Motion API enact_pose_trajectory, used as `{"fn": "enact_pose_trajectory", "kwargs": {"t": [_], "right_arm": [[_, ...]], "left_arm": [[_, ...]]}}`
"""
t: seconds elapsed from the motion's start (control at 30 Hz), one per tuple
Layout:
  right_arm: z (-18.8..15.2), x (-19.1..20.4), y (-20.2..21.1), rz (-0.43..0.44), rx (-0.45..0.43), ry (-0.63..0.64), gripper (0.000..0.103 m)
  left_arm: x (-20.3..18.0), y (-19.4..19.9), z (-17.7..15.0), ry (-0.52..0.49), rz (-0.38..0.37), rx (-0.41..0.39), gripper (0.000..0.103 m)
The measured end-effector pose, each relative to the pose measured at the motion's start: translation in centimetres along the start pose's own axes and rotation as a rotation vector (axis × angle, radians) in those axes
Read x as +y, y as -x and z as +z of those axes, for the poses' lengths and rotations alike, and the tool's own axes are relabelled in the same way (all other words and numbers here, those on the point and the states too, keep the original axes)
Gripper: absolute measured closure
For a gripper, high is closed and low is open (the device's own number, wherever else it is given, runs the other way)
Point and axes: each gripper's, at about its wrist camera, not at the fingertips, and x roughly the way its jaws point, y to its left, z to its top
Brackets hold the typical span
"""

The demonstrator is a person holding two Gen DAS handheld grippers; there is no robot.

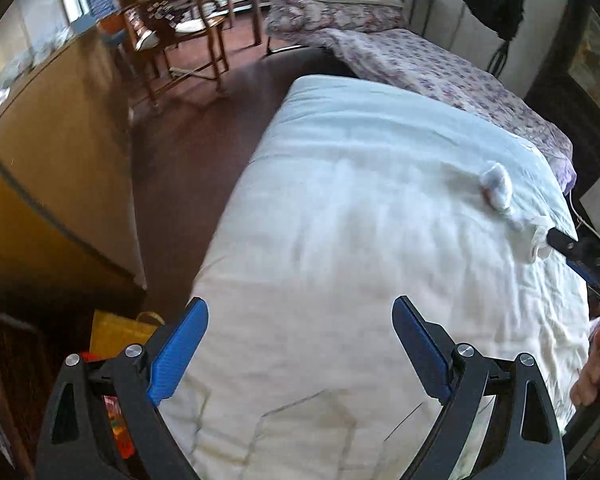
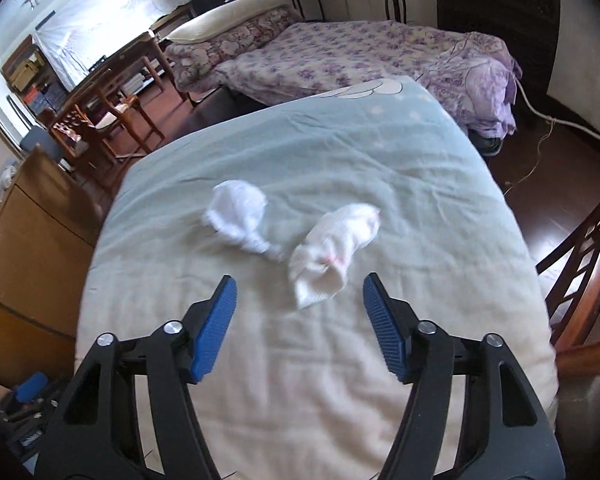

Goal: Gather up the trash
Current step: 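Move both open tools back over the white tissues on the quilt, then grasp a white tissue with the right tool while the left tool grasps another tissue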

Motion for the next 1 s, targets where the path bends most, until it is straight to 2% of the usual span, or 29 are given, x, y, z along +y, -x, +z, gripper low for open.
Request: {"fn": "enact_pose_trajectory", "kwargs": {"t": [0.07,0.2,0.27,0.37,0.6,0.73,0.87,1.0], "right_arm": [[0.4,-0.2,-0.8,-0.009,0.018,0.011,0.056],[0.9,-0.6,-2.2,-0.003,0.043,0.022,0.062],[0.9,-0.8,-2.6,-0.008,0.053,0.028,0.076],[1.0,-2.1,-1.7,0.033,0.045,0.011,0.087],[0.9,-3.4,1.0,0.082,-0.005,-0.020,0.087],[1.0,-3.4,1.2,0.096,0.011,-0.031,0.087],[0.9,-3.3,1.3,0.102,0.018,-0.025,0.086],[0.9,-3.6,1.2,0.114,0.028,-0.030,0.086]], "left_arm": [[-1.4,-0.6,1.1,-0.014,-0.005,-0.002,0.011],[-3.7,-1.9,2.6,-0.028,-0.021,0.012,0.011],[-4.7,-2.5,3.2,-0.034,-0.028,0.019,0.011],[-6.8,-3.2,4.3,-0.040,-0.039,0.023,0.011],[-11.5,-4.6,6.5,-0.069,-0.060,0.028,0.011],[-14.1,-5.6,7.5,-0.086,-0.072,0.035,0.011],[-15.5,-6.8,8.3,-0.037,-0.123,0.073,0.011],[-16.9,-7.8,9.3,-0.026,-0.109,0.052,0.011]]}}
